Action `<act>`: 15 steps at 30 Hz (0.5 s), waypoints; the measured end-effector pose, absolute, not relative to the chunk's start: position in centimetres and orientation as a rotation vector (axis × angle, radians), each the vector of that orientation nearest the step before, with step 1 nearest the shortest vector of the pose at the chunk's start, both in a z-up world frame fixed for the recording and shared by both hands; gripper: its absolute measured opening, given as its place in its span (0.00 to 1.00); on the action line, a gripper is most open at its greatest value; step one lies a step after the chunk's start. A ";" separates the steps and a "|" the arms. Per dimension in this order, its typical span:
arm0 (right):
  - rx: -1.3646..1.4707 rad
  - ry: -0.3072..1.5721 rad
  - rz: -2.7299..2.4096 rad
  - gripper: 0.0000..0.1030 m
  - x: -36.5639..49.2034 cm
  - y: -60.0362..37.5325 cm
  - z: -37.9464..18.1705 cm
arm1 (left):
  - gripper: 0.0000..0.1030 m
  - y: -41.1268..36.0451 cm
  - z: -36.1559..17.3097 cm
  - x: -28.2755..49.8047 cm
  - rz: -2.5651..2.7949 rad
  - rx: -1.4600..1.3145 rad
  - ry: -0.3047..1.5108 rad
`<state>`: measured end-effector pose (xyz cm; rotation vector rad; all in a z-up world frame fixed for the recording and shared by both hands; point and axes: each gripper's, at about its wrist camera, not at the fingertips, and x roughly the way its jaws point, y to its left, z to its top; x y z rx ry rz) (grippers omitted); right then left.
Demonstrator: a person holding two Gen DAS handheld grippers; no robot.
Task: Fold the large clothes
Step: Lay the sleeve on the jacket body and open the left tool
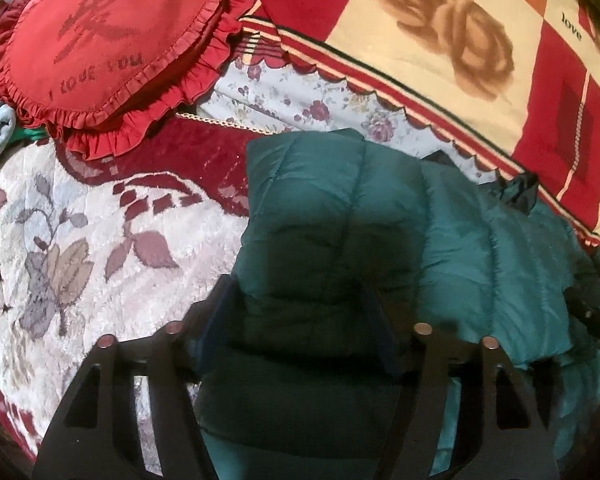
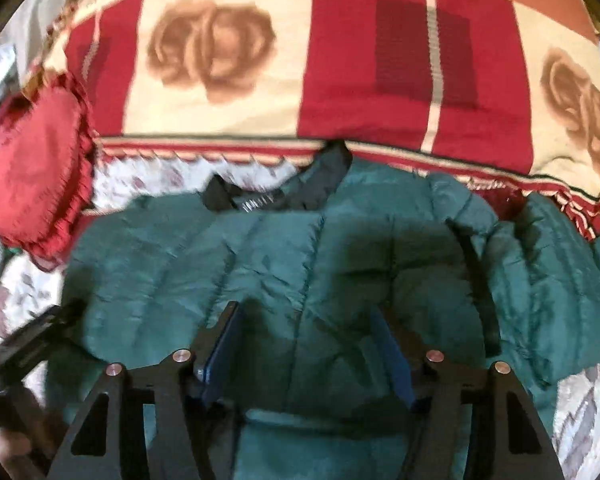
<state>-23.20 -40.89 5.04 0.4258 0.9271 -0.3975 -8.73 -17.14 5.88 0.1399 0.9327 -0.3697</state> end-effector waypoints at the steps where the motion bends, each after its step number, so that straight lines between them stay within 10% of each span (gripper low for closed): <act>1: 0.438 0.940 -0.397 0.62 -23.0 -41.2 4.1 | 0.70 -17.1 5.6 -8.7 -0.368 0.139 0.933; 15: 0.427 0.986 -0.414 0.66 -23.4 -41.0 5.1 | 0.76 -17.0 4.3 -8.3 -0.363 0.093 0.952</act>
